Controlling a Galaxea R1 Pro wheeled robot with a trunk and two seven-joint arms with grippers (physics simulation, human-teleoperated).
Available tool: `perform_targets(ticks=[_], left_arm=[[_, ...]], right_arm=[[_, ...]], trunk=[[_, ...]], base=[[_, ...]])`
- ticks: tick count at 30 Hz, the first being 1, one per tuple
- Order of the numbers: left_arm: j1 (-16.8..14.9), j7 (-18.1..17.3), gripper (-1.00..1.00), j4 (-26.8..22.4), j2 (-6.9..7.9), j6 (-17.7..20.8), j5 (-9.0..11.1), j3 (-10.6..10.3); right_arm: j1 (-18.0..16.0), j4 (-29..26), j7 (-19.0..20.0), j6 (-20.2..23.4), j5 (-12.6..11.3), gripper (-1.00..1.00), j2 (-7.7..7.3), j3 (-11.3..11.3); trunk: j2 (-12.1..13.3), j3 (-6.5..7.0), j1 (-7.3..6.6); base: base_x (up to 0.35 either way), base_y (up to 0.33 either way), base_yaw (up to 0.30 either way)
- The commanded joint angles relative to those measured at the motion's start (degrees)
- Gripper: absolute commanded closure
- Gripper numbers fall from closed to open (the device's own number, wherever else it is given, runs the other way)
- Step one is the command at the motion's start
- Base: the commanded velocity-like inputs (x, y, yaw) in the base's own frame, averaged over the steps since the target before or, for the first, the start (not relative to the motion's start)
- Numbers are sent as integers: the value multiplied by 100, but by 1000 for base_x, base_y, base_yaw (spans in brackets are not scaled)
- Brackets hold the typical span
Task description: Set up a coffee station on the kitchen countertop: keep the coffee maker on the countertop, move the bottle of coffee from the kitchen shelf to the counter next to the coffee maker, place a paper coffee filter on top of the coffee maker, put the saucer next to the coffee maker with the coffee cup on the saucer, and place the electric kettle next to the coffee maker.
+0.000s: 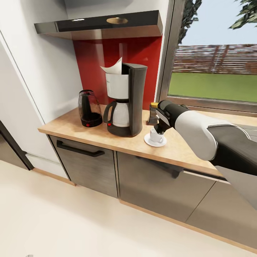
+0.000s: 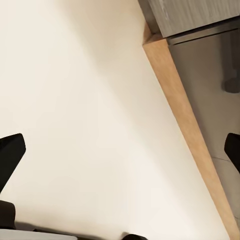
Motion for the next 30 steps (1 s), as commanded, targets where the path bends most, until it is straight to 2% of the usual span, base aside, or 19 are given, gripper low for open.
perform_targets(ticks=[1, 7, 8, 30], left_arm=[[-3, -22, -100, 0, 1, 60, -10, 45], [-3, -22, -100, 0, 1, 60, -9, 45], [-3, -22, -100, 0, 1, 60, -9, 45], [-3, -23, -100, 0, 1, 60, -11, 45]], right_arm=[[-9, 10, 53, 6, 56, 100, 1, 9], [-6, 9, 53, 5, 56, 100, 0, 9], [-7, 9, 53, 7, 55, -100, 0, 9], [-9, 6, 53, 6, 48, -100, 0, 17]], trunk=[[-3, -5, 0], [-3, -5, 0], [-3, -5, 0], [-3, -5, 0]], base=[[0, 0, 0], [0, 0, 0], [0, 0, 0], [0, 0, 0]])
